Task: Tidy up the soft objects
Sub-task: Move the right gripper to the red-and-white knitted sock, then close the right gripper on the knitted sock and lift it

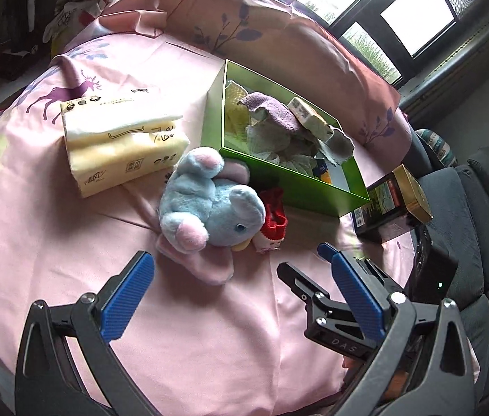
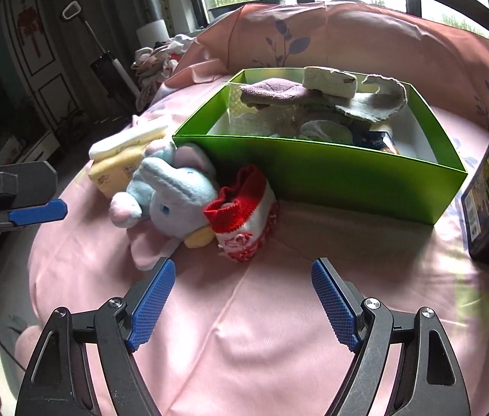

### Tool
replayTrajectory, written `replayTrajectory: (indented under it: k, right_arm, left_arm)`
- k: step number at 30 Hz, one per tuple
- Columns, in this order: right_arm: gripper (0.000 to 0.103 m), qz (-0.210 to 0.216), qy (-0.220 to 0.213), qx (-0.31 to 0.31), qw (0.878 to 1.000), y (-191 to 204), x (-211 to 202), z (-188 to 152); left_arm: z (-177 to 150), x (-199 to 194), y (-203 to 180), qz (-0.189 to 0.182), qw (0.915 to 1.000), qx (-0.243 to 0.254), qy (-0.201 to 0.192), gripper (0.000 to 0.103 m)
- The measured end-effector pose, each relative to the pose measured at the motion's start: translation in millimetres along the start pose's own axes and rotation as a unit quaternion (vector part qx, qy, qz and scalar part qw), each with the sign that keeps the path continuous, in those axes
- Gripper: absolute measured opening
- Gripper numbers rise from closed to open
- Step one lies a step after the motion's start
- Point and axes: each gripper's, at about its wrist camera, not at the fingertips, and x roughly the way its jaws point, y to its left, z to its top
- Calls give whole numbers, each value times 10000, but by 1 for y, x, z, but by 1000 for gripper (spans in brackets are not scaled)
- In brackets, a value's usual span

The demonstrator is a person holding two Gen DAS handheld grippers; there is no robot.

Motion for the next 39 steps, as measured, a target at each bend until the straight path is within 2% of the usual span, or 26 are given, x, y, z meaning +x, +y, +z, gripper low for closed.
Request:
replayTrajectory:
  k: [3, 5, 8, 9, 13, 21, 26, 27, 30, 33, 35, 37, 39]
  right_arm:
    - [74, 138, 56, 189, 9997, -6, 15, 11]
    - [67, 127, 123, 211, 9996, -8, 24, 16]
    - [51, 223, 227, 203, 9993, -9, 34, 19]
    - [41, 299, 224, 223, 9991, -9, 35, 19]
    - [28, 367, 120, 204, 9990, -10, 23, 14]
    - [28, 546, 76, 101, 9984, -32, -43, -26]
    - [28, 267, 261, 17, 9993, -47, -69, -61]
    - [32, 248, 348, 18, 9991, -51, -69, -67]
    - [56, 132, 445, 250, 9986, -62, -72, -83]
    - [57, 283, 354, 380, 9982, -67, -75, -91]
    - [57, 372, 306, 407, 9980, -67, -74, -93]
    - [57, 472, 257, 401, 9978, -64, -71, -92]
    - [57, 535, 211, 373, 9977, -60, -68, -90]
  left_arm:
    - [2, 2, 6, 5, 10000, -19, -5, 102]
    - [3, 5, 9, -8, 10000, -23, 28, 102]
    - [3, 12, 12, -28, 9999, -44, 115, 102]
    - [4, 15, 12, -32, 9999, -45, 143, 102]
    - [2, 26, 7, -115, 9995, 15, 299, 102]
    - [-16, 62, -40, -306, 9940, 669, 809, 102]
    - [-36, 96, -83, -403, 9841, 1252, 1197, 102]
    - [-41, 103, -90, -419, 9822, 1336, 1256, 102]
    - [-53, 119, -105, -331, 9777, 1556, 1370, 101]
    - [-60, 127, -108, -263, 9756, 1627, 1450, 100]
    - [-63, 130, -109, -200, 9752, 1652, 1457, 95]
    - [-65, 131, -108, -188, 9753, 1619, 1492, 81]
    - [-66, 130, -105, -142, 9762, 1568, 1493, 73]
